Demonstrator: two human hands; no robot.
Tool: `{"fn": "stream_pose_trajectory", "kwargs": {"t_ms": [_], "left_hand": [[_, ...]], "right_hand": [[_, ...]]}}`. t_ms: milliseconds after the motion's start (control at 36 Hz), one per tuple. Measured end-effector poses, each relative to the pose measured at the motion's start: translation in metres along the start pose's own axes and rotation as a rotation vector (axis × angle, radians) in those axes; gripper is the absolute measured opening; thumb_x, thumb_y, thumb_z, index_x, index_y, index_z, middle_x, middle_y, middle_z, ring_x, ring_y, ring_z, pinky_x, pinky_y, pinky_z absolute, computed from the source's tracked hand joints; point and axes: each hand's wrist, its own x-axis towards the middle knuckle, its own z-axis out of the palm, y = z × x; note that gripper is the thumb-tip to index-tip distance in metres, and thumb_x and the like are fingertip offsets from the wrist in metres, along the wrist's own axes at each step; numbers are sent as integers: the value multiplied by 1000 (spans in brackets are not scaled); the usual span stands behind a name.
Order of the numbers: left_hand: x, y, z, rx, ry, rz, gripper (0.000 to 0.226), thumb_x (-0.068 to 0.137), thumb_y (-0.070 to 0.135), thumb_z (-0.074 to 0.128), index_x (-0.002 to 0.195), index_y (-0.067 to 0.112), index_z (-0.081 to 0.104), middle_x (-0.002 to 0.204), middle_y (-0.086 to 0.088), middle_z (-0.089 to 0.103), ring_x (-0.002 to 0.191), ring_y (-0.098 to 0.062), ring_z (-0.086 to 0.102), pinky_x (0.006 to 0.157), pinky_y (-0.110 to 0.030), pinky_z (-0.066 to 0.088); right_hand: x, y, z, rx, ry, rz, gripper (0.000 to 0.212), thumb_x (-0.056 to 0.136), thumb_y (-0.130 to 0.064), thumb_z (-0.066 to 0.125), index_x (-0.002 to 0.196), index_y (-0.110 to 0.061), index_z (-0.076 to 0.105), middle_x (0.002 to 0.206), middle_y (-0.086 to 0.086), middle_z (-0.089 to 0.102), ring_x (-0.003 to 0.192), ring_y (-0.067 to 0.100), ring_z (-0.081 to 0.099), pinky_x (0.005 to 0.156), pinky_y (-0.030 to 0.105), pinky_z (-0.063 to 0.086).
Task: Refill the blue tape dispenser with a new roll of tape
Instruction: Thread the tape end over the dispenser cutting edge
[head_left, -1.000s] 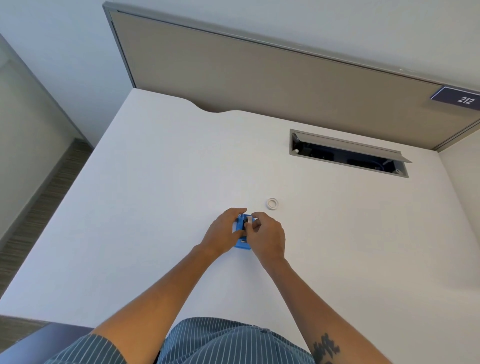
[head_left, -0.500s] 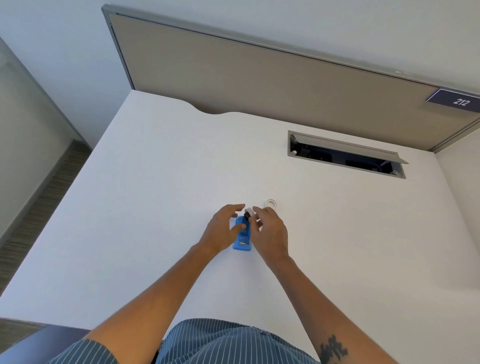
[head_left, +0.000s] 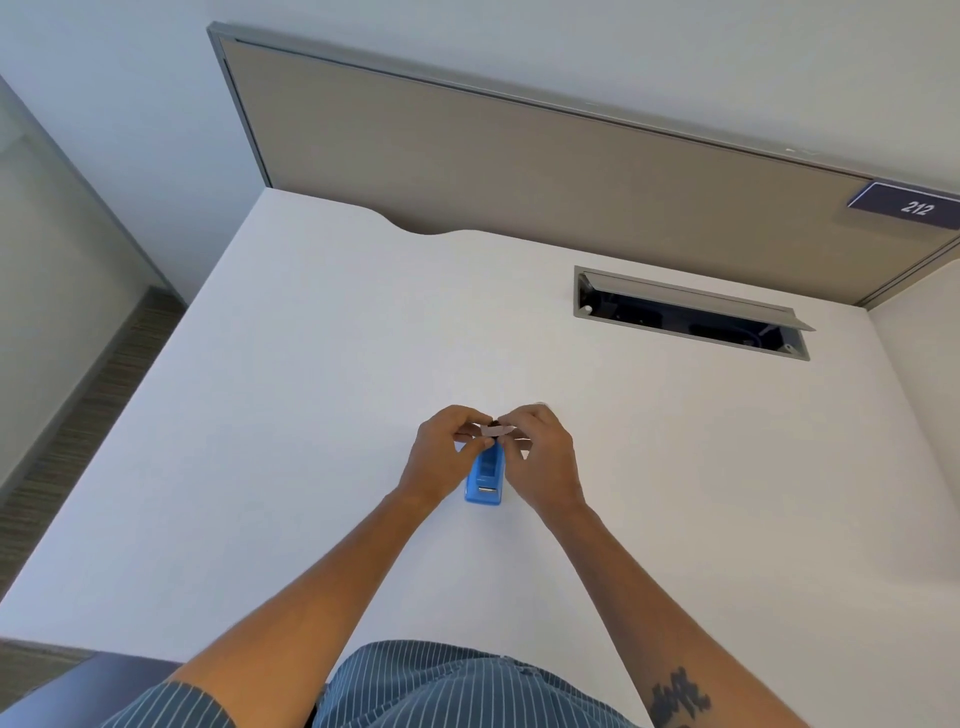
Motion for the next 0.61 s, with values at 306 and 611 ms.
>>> {"fn": "stream_pose_trajectory", "kwargs": {"t_ms": [306,611], "left_hand": [[-6,-2,6,-79,38,-60,26,83,3,80,99,21,69,97,12,74,89,-9,75,81,-19,59],[-9,-8,4,-69,-8,-60,65,80,21,88,134,30,55,107,10,71,99,-9,71,86,-20,57]], "right_hand": [[0,4,2,127,-4,78,23,84,-11,83,104,-23,78,106,-11,74,102,8,69,84,28,60],[1,9,4,64,-40,8,29,85,-15,82,113,-21,76,109,-12,73,98,7,69,78,33,61]]}}
